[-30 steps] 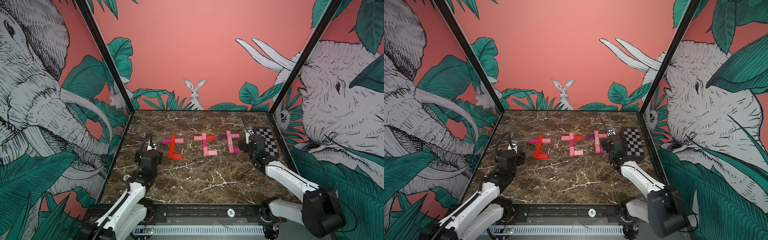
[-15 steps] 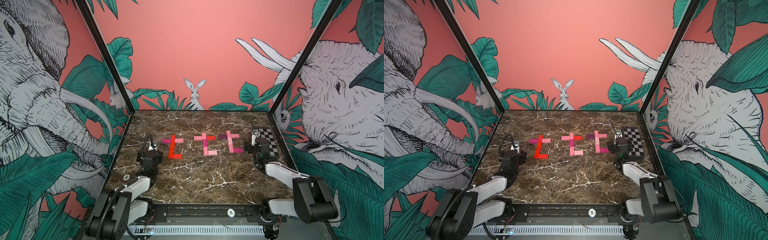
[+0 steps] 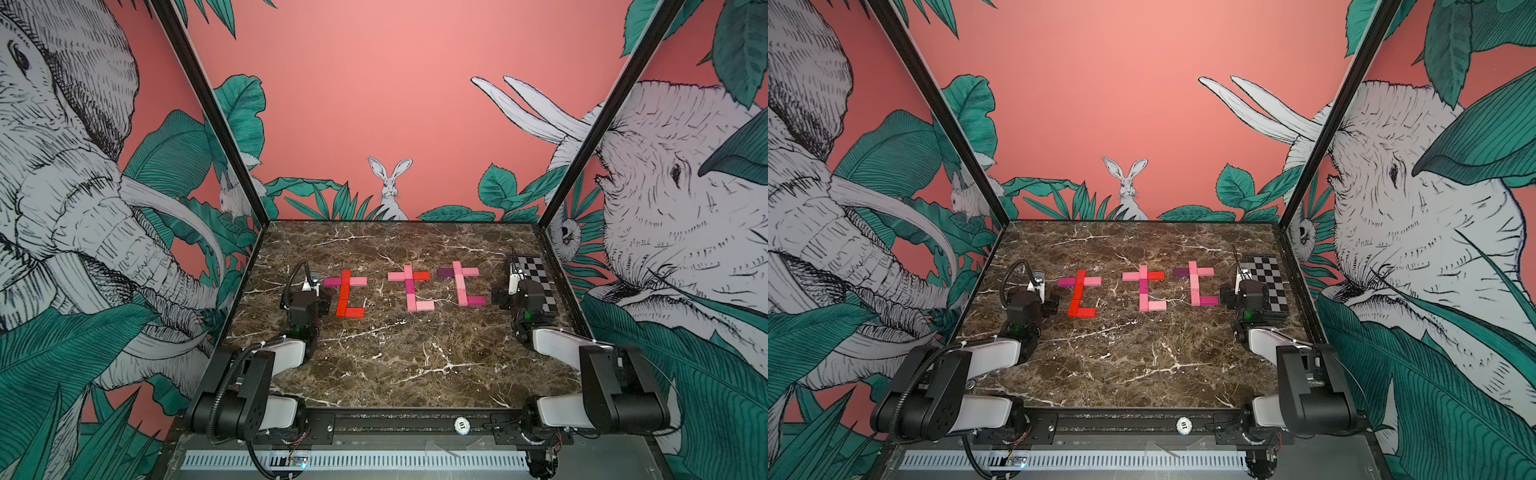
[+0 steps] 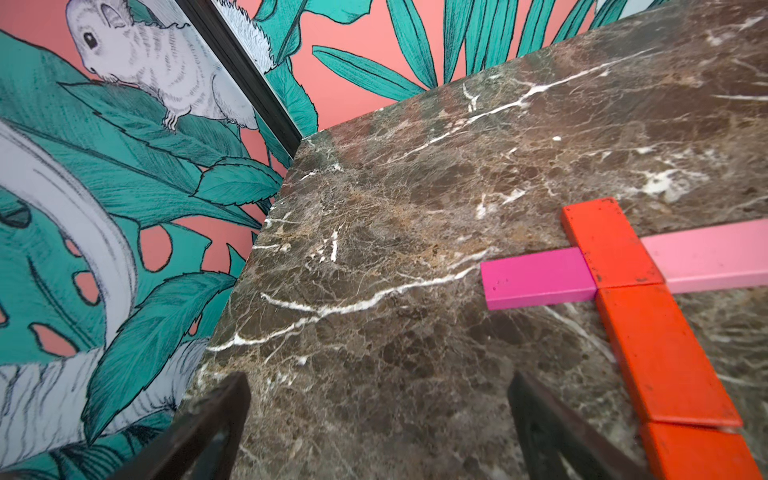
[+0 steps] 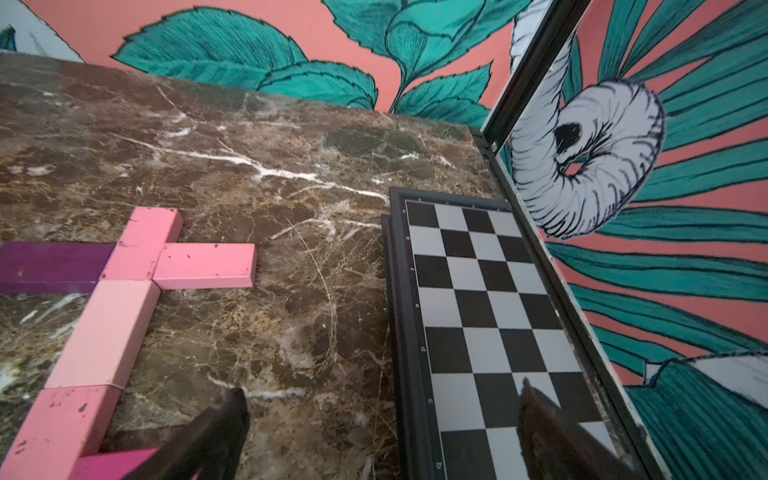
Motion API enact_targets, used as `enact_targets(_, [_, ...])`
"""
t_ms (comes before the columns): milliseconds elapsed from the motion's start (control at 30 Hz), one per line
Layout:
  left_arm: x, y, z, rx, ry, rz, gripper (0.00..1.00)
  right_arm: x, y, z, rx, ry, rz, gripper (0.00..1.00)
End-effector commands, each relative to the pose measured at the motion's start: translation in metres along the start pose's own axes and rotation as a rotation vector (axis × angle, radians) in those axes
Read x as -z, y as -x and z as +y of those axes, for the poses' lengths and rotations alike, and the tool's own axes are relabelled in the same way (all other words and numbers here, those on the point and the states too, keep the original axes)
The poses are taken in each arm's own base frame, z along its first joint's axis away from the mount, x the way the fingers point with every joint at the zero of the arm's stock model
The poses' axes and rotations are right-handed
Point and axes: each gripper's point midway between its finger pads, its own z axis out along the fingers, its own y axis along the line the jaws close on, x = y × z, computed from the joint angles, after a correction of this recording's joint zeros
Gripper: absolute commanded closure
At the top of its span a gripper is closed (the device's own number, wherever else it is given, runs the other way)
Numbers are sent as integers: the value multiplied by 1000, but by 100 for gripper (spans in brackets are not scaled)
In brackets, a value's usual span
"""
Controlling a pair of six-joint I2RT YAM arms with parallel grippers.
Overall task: Assemble the letter t with building blocks
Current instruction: Reset both arms
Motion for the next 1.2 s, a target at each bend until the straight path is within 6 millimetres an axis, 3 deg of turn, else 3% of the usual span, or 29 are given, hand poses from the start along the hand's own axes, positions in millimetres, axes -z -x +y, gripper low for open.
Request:
enact_targets(0, [-4, 16, 7, 11, 12, -40, 1, -5, 10, 4, -30, 30, -61, 2])
enact_targets(233, [-4, 15, 4, 21, -40, -44, 1, -13, -5, 11, -30, 69, -60, 2])
enact_targets(500, [-10, 16, -13, -3, -143, -12, 1, -15, -7, 10, -41, 80, -63, 2])
enact_targets(700, [-15, 29, -41, 52, -296, -72, 1, -15, -6, 10, -43, 81, -65, 2])
enact_targets(833, [-35, 17, -30, 108, -252, 9, 1, -15, -7, 10, -46, 81, -63, 2])
enact_targets(933, [-34, 6, -24, 164, -216, -52, 1, -15, -7, 10, -45, 81, -62, 2])
enact_targets(967, [-32, 11, -22, 167, -201, -108, 1, -15, -6, 10, -45, 80, -63, 2])
enact_targets(1167, [-36, 4, -20, 187, -228, -29, 1, -15, -7, 9, -46, 80, -62, 2])
